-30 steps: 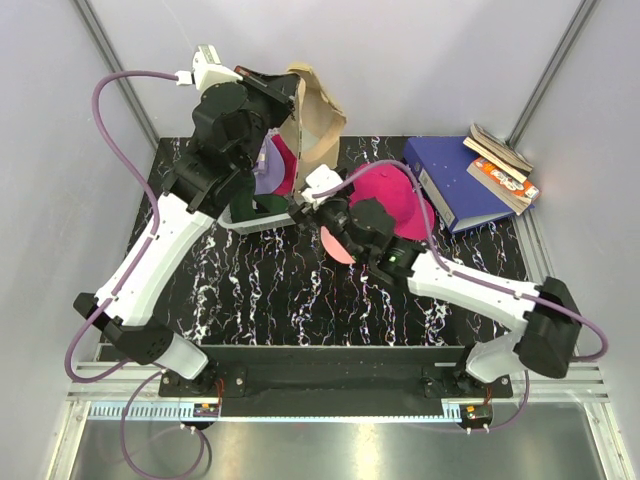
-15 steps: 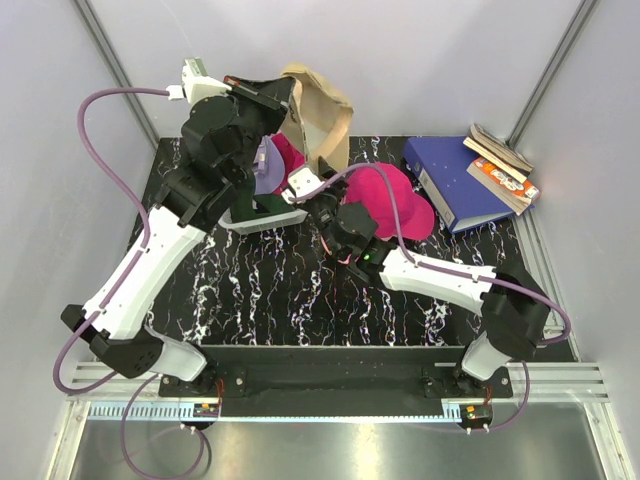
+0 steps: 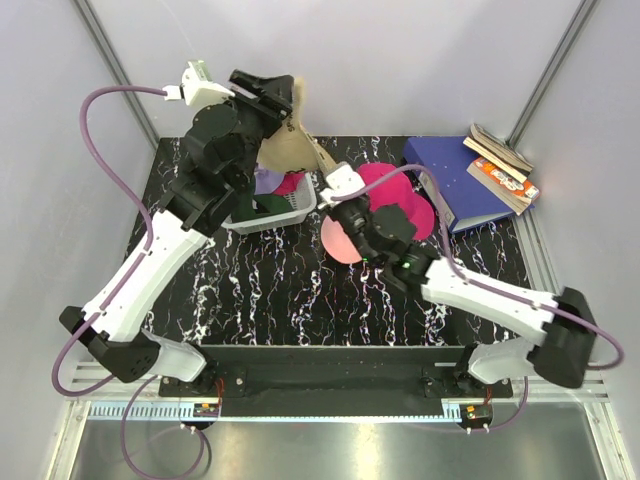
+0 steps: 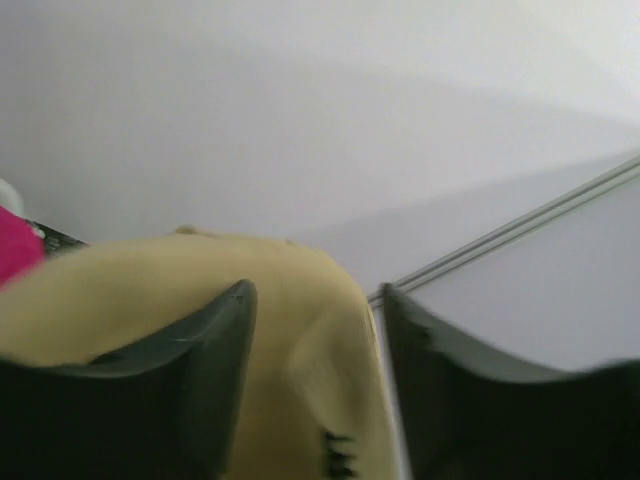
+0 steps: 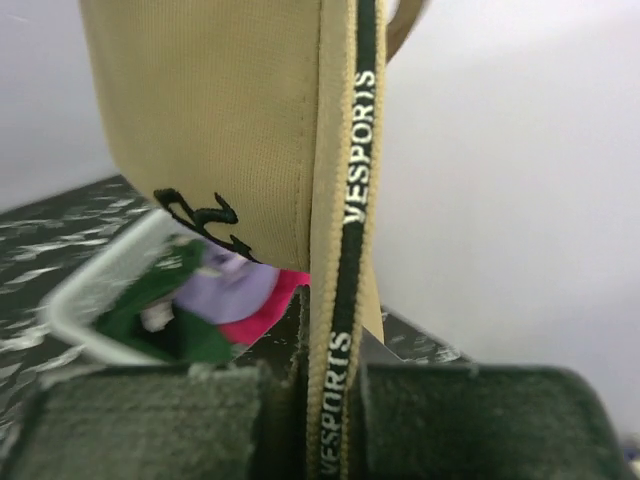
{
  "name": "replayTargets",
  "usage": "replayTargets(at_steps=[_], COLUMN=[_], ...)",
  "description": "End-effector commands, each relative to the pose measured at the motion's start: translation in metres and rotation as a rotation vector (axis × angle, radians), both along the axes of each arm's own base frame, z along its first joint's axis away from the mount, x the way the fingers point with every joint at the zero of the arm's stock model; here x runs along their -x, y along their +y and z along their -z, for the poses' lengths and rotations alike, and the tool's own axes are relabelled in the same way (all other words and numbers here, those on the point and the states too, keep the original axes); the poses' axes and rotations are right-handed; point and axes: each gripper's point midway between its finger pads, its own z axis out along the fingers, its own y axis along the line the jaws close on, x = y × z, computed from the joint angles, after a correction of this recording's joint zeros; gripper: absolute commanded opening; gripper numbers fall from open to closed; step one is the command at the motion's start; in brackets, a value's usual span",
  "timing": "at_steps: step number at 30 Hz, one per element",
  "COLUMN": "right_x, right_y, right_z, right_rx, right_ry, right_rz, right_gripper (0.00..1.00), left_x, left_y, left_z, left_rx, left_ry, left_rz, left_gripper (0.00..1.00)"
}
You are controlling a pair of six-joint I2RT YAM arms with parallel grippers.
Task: Stack the hats
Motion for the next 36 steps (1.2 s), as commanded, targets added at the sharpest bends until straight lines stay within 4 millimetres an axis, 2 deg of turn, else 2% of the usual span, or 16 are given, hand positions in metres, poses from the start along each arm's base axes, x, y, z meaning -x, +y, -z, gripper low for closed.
replayTargets(at_steps=[1,4,5,7,8,11,12,18,19,21,22,24,26,29,33,36], right_x=[0.038,0.039,0.027,0.031,0.031,0.026,0.020,0.015,0.008,0.009,-0.001,0.003,0.000,-0.004,-0.010,-0.012], right_y=[-0.002,-0.012,-0.026,-0.032,-0.036,-0.054,-0.063,-0.079,-0.089,-0.100,-0.113,-0.120,-0.126,-0.127,-0.123,-0.127], right_z=[-0.028,-0.031,-0.028,-0.032,-0.034,-0.041,-0.041,-0.045,-0.042,-0.040,-0.025,-0.029,-0.016,-0.001,0.004,0.018], right_rx=[-0.128,-0.208,-0.297,-0.358,-0.428,-0.564,-0.592,-0.771,-0.812,-0.927,-0.987,-1.106,-1.129,-1.156,-1.151,-1.183], right_ry=[0.183,0.352,0.437,0.526,0.579,0.682,0.701,0.843,0.856,0.924,0.948,0.981,0.998,1.060,1.091,1.151], right_rz=[-0.210,-0.287,-0.268,-0.336,-0.345,-0.369,-0.369,-0.435,-0.414,-0.415,-0.391,-0.447,-0.432,-0.428,-0.454,-0.430], right_gripper=[0.00,0.00,0.00,0.00,0.00,0.00,0.00,0.00,0.00,0.00,0.00,0.00,0.00,0.00,0.00,0.00], left_x=[0.002,-0.007,-0.012,-0.022,-0.025,-0.024,-0.025,-0.015,-0.015,-0.015,-0.016,-0.014,-0.015,-0.015,-0.015,-0.015], left_y=[0.020,0.028,0.023,0.039,0.042,0.063,0.068,0.088,0.088,0.090,0.090,0.092,0.092,0.092,0.094,0.095], left_z=[-0.017,-0.005,0.010,0.027,0.045,0.056,0.066,0.075,0.077,0.081,0.084,0.085,0.089,0.091,0.093,0.094], left_rx=[-0.080,-0.156,-0.193,-0.222,-0.243,-0.281,-0.298,-0.330,-0.335,-0.339,-0.340,-0.333,-0.333,-0.335,-0.342,-0.348], left_ry=[-0.083,-0.062,-0.049,-0.013,0.019,0.032,0.051,0.071,0.075,0.090,0.095,0.100,0.106,0.110,0.113,0.115], left_rz=[-0.052,-0.024,0.014,-0.007,0.000,-0.048,-0.061,-0.109,-0.110,-0.114,-0.114,-0.121,-0.121,-0.118,-0.125,-0.132], left_gripper=[0.87,0.99,0.99,0.99,0.99,0.99,0.99,0.99,0.99,0.99,0.99,0.99,0.99,0.99,0.99,0.99])
